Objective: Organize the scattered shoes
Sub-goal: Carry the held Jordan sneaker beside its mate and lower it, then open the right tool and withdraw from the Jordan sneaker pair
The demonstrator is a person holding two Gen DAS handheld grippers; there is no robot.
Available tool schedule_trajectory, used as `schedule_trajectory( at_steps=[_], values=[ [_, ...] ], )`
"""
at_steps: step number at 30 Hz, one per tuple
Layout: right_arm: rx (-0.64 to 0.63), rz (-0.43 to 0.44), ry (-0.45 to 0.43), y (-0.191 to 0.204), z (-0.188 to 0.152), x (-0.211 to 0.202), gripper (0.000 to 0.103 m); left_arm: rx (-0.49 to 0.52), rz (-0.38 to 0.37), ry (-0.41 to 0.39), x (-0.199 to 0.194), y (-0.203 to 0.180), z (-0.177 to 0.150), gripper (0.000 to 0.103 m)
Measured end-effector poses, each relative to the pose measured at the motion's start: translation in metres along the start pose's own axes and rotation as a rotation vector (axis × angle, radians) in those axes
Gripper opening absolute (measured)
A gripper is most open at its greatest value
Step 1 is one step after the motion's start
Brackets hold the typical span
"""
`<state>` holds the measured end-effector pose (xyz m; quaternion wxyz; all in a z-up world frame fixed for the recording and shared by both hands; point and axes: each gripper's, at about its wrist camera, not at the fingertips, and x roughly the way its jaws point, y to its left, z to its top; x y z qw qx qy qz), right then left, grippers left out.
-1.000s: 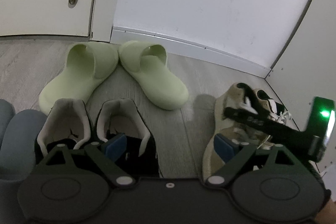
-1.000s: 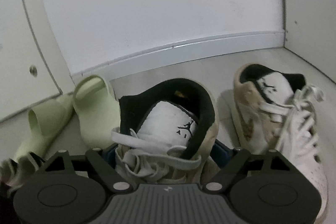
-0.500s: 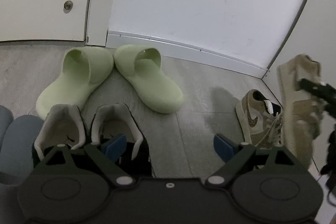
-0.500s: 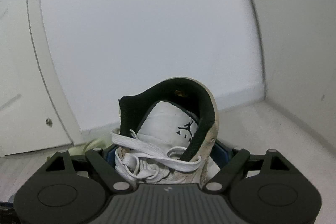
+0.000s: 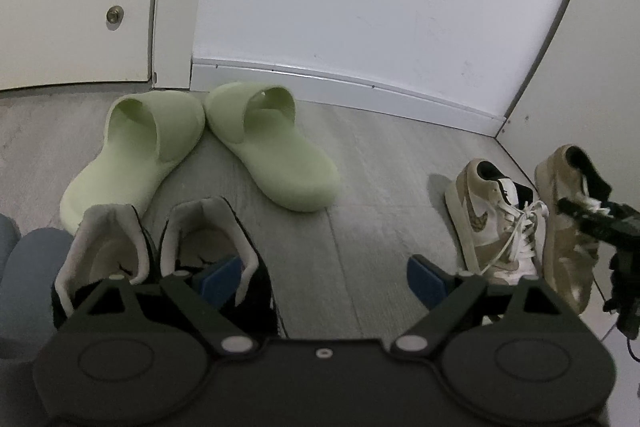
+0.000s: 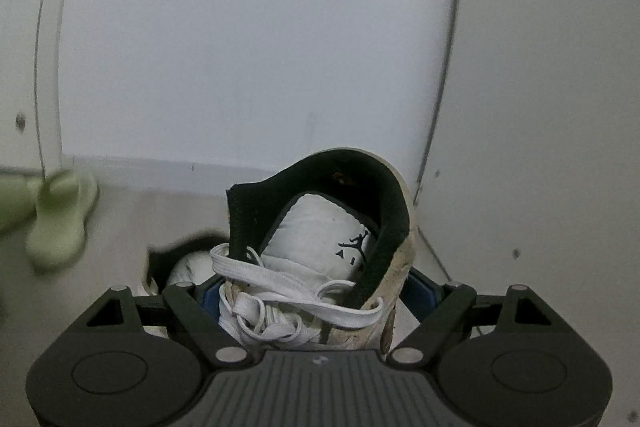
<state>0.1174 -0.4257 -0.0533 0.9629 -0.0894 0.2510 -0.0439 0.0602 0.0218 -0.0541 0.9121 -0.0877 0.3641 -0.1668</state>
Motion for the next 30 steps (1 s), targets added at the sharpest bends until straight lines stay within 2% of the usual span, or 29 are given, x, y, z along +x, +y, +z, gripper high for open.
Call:
schedule_trajectory(
  at_steps=[4,14,21,30],
  values=[
    [-0.023,0.040,0.032,-0.005,-0.009,0.028,0.086,-0.011,-0.002,-0.009,-0.001,0.001,0.001,0.091],
    [0.019,0.200,0.110,-0.010,-0.008,0.074,0.085,0.006,-0.022,0.019,0.008,-0.004,-0.001,0.091],
    [0.125,0.262,0.143,-0.016,-0.017,0.067,0.085,0.002,-0.053,0.041,0.018,-0.012,-0.005,0.091],
    [0.079,0.428,0.150,0.028,-0.013,0.063,0.085,0.023,-0.060,0.037,0.018,-0.018,-0.005,0.091]
  ],
)
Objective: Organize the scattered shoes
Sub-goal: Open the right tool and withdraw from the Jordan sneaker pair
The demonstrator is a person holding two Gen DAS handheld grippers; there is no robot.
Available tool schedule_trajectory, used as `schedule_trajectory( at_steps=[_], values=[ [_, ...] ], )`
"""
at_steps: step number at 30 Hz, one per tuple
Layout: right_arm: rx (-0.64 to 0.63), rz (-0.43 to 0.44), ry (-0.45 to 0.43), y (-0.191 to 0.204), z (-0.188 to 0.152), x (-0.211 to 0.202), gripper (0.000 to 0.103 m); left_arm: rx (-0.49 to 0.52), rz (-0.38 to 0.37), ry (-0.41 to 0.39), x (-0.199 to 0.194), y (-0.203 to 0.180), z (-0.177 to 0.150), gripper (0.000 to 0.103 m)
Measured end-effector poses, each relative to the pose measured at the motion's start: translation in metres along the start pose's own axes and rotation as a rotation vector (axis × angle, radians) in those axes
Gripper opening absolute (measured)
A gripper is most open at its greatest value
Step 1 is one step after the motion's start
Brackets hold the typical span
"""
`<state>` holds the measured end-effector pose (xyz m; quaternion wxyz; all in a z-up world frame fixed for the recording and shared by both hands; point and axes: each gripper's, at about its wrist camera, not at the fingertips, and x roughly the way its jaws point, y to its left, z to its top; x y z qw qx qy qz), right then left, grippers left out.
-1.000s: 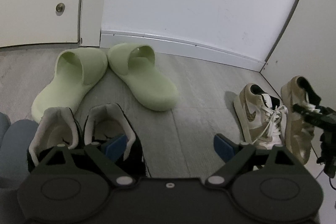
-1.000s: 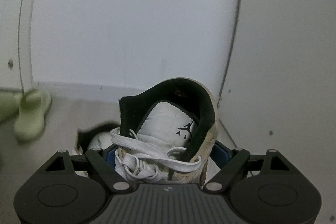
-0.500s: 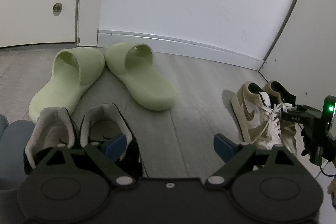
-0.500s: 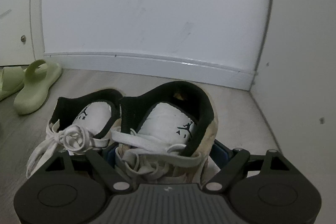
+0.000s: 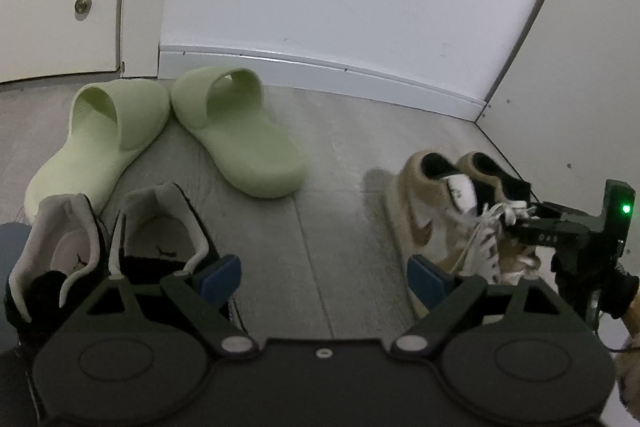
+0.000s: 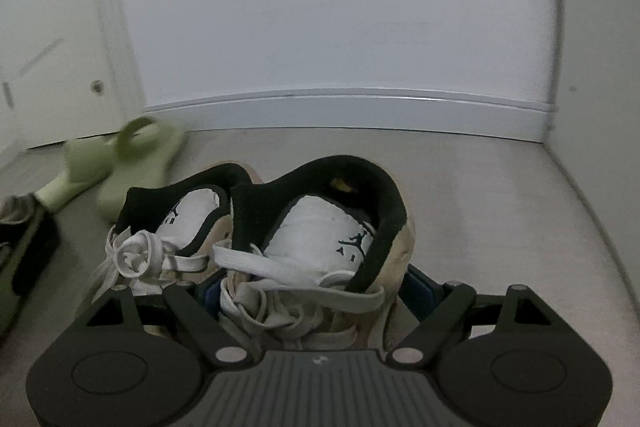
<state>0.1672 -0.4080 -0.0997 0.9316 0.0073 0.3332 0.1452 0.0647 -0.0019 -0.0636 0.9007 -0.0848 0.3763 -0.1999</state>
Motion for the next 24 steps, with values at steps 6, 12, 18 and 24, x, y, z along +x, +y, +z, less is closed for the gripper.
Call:
schedule_trajectory(
  at_steps=[6,12,18,24],
  values=[
    [-0.023,0.055,0.020,0.054,-0.004,0.005,0.085,-0.031,0.001,-0.008,-0.002,0.007,0.000,0.091],
    [0.024,0.019,0.043,0.109,-0.010,0.000,0.085,-0.033,0.001,-0.013,-0.005,0.008,-0.001,0.091],
    [0.070,-0.068,0.097,0.158,-0.006,0.002,0.085,-0.044,-0.004,-0.026,-0.011,0.012,-0.002,0.091],
    [0.097,-0.082,0.120,0.179,-0.003,0.006,0.085,-0.048,-0.003,-0.033,-0.015,0.016,-0.003,0.091]
  ],
)
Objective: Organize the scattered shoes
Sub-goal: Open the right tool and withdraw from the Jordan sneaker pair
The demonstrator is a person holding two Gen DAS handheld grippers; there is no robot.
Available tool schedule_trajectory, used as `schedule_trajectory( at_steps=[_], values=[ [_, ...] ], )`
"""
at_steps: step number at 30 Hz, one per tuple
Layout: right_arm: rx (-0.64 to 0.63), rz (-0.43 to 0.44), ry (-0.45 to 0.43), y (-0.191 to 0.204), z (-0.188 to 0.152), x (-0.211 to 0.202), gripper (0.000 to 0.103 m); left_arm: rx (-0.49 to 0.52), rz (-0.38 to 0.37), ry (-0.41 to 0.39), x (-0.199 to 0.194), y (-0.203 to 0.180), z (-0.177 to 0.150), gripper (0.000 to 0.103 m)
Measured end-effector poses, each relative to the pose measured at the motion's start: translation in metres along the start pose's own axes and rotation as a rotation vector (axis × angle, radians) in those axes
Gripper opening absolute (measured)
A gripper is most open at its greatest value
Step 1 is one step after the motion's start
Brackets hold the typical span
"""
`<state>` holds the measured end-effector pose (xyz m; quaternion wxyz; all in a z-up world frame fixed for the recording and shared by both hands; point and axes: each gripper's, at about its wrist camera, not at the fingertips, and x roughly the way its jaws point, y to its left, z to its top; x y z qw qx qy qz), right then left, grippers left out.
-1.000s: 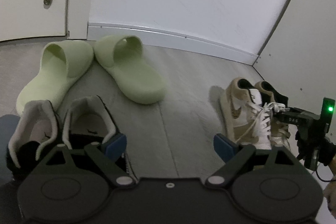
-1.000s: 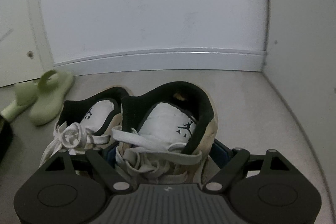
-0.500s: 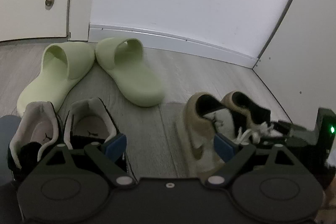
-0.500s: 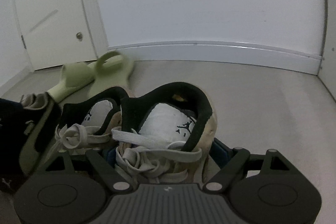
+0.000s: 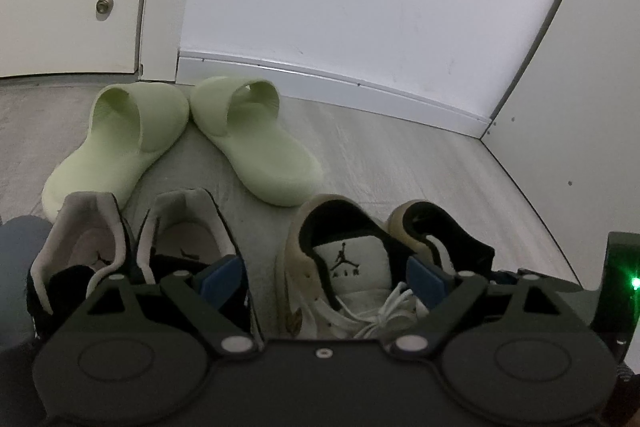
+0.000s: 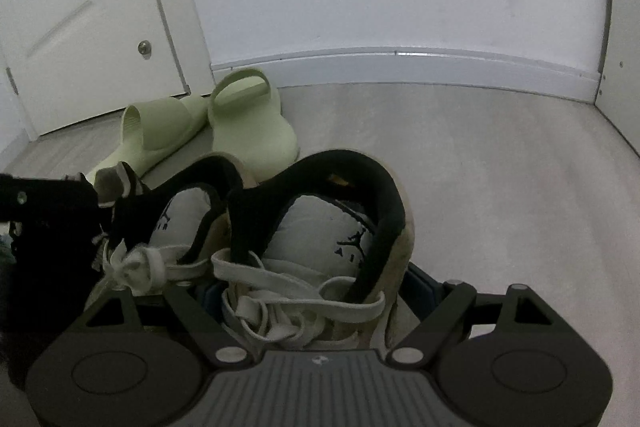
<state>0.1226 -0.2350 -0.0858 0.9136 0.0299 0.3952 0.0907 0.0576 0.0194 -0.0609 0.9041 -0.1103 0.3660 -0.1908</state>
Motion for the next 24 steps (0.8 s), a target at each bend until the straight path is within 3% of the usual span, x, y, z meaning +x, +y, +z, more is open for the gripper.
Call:
schedule_trajectory(
  at_steps=[17,24],
  values=[
    [0.000,-0.003,0.079,0.000,0.019,-0.008,0.092,-0.060,0.026,-0.032,-0.010,0.017,0.005,0.091],
    [0.040,0.066,-0.056,-0.009,0.036,-0.042,0.102,-0.050,0.027,-0.028,-0.008,0.014,0.006,0.091]
  ],
)
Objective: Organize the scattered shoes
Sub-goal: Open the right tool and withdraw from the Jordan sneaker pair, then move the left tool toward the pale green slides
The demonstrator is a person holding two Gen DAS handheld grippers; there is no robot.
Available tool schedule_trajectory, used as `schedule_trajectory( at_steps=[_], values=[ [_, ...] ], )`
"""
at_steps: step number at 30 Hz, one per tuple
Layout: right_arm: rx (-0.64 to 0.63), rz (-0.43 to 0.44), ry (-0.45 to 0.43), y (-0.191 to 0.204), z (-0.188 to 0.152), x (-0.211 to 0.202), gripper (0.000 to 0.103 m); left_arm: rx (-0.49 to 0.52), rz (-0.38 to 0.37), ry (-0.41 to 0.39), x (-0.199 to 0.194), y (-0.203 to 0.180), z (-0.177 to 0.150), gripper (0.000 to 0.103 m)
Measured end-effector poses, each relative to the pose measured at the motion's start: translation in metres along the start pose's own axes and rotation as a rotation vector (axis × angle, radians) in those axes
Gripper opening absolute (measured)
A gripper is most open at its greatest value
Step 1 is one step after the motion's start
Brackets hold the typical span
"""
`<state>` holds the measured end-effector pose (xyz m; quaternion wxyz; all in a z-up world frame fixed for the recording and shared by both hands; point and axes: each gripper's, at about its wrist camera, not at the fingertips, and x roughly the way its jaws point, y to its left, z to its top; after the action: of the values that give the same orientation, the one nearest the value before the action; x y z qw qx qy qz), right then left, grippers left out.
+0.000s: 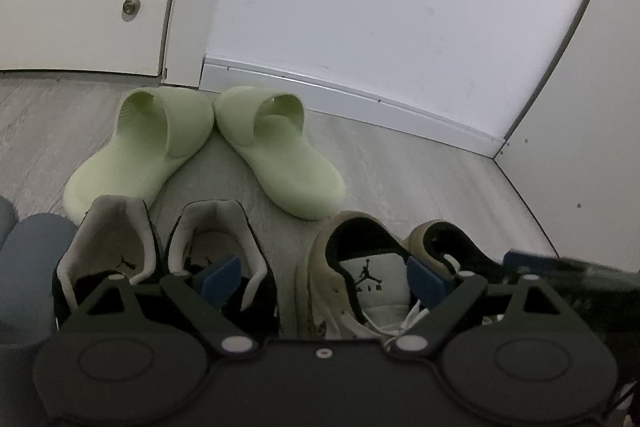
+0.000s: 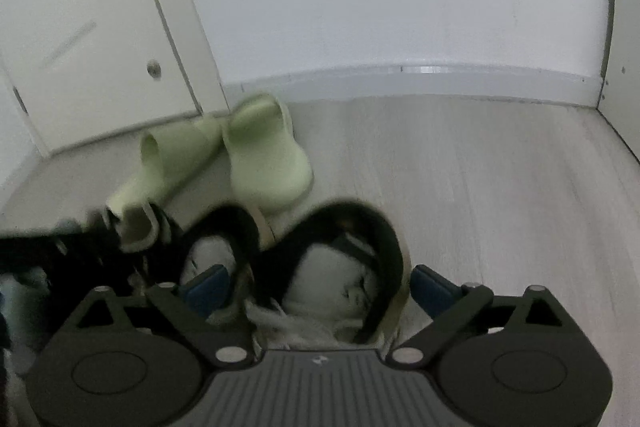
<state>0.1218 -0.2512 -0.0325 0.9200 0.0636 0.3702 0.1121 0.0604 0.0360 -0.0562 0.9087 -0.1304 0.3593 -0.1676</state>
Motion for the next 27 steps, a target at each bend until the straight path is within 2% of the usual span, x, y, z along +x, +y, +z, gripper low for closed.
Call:
schedule_trajectory(
  at_steps=[4,8,16,21,27],
  values=[
    [-0.003,-0.012,-0.078,-0.002,0.003,-0.005,0.103,-0.012,0.006,0.002,0.003,-0.001,0.002,0.091],
    [-0.028,-0.030,-0.104,-0.002,0.004,-0.004,0.103,-0.003,0.020,0.001,0.010,-0.005,0.008,0.091],
    [-0.002,-0.031,-0.102,-0.006,0.018,0.006,0.103,-0.016,0.046,-0.038,0.019,0.008,0.036,0.091],
    [-0.015,-0.043,-0.103,-0.004,0.025,0.014,0.103,-0.031,0.092,-0.049,0.033,0.025,0.061,0.091],
    [-0.004,-0.018,-0.112,-0.006,0.027,0.021,0.103,0.035,0.157,-0.053,0.063,0.046,0.089,0.091]
  ],
)
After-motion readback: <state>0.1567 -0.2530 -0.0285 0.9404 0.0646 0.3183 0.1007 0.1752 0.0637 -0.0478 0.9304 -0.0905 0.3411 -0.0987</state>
